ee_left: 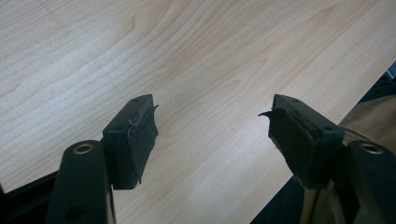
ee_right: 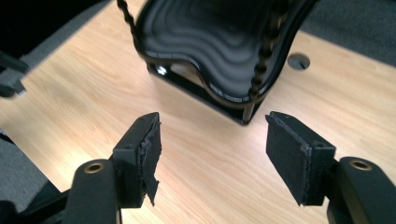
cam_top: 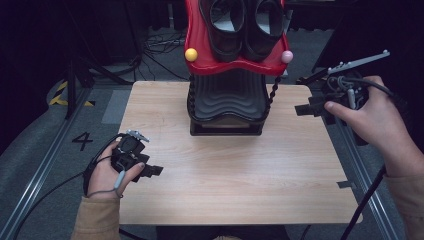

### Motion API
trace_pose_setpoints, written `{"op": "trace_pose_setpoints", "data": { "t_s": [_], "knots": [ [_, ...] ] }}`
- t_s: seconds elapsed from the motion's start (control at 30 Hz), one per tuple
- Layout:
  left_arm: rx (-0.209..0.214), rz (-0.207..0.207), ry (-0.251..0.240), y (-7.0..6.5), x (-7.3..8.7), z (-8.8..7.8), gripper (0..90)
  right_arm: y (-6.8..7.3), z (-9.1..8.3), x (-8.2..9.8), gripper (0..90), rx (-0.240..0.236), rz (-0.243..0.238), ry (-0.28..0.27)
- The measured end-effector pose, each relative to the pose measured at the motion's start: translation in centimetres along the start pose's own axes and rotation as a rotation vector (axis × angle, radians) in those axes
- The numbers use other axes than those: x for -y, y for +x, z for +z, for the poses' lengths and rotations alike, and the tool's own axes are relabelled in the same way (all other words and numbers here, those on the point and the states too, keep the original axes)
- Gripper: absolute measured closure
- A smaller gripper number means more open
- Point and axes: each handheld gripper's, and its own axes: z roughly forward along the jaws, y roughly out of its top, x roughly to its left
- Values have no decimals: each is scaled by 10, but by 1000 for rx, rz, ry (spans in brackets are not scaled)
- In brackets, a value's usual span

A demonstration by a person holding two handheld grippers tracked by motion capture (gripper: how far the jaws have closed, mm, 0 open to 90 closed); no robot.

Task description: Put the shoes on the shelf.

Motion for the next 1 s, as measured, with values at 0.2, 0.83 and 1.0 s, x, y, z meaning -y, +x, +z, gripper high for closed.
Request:
{"op": "trace_pose_setpoints", "data": {
  "t_s": [0.2,0.83,1.0],
  "knots": [
    [-11,0,-18,2,4,-4,329,-9,14,24,361,8,-10,16],
    [-10,-13,0,5,4,4,328,-33,66,92,390,-74,-35,28],
    [-9,-33,13,8,5,7,327,-37,86,105,390,-104,-52,41]
  ]
}}
